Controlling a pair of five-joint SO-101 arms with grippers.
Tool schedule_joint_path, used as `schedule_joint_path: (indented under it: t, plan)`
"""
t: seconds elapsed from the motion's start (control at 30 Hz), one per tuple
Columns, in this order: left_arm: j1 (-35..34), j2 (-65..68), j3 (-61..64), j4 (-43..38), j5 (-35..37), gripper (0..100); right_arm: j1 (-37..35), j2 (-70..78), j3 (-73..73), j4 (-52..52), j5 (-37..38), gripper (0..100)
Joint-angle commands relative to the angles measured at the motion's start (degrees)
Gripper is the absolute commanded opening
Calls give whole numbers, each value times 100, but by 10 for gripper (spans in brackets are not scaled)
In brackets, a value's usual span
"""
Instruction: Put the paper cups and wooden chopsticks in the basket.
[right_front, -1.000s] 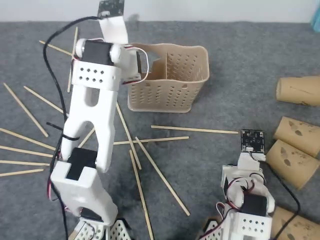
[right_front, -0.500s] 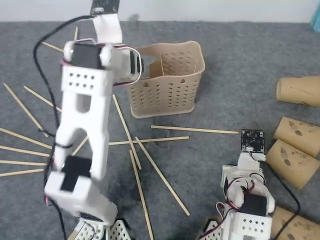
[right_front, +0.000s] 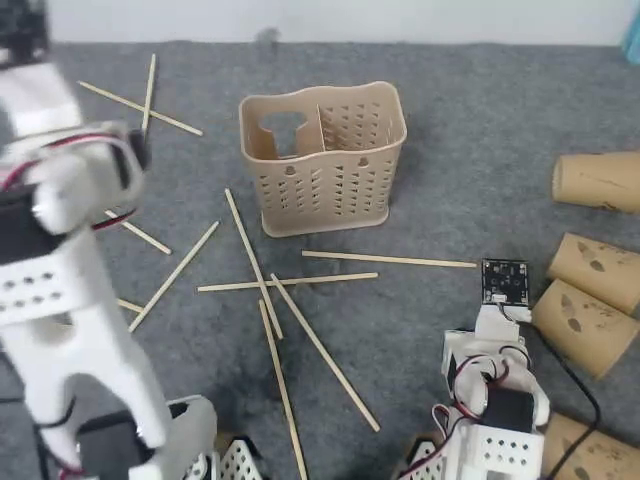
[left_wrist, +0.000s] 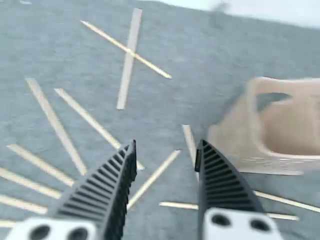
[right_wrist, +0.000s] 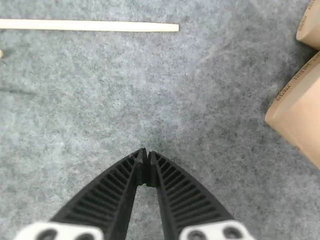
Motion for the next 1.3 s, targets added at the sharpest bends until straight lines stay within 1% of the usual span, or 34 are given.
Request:
schedule_joint_path:
  t: [0.0,0.13,0.27,0.4,0.53,0.63,0.73,0.8,0.87,0.93,0.97,1.03,1.2,1.27]
  plan:
    - [-580,-246,233,-26,-290,185,75,-57,105,40,70,8]
    - [-1116,-62,919,-695,-299,185,84,-57,105,40,70,8]
    - [-1336,475,1332,-1530,-308,185,84,-57,105,40,70,8]
    - [-1319,1354,1323,-2127,-308,185,84,-57,105,40,70,8]
    - [-1125,2321,1323,-2576,-316,185,84,-57,105,40,70,8]
    - [-993,2857,1314,-2576,-360,185,75,-57,105,40,70,8]
    - [-853,3024,1349,-2092,-642,184,84,-57,-70,92,70,9]
    - [-747,2989,1349,-1749,-686,184,295,-48,-387,224,79,9]
    - [-677,2857,1367,-1521,-686,184,804,-57,-712,286,79,8]
    - [-659,2681,1552,-1459,-686,184,1218,-57,-897,286,79,8]
    - [-659,2549,1701,-1468,-686,184,1262,-57,-967,286,79,8]
    - [-659,2198,2158,-1644,-686,184,1182,-57,-1099,233,211,9]
    - [-659,774,3960,-2523,-686,184,1077,-66,-2075,233,1618,9]
    - [-659,167,4787,-2954,-686,184,1103,-66,-2541,233,1829,9]
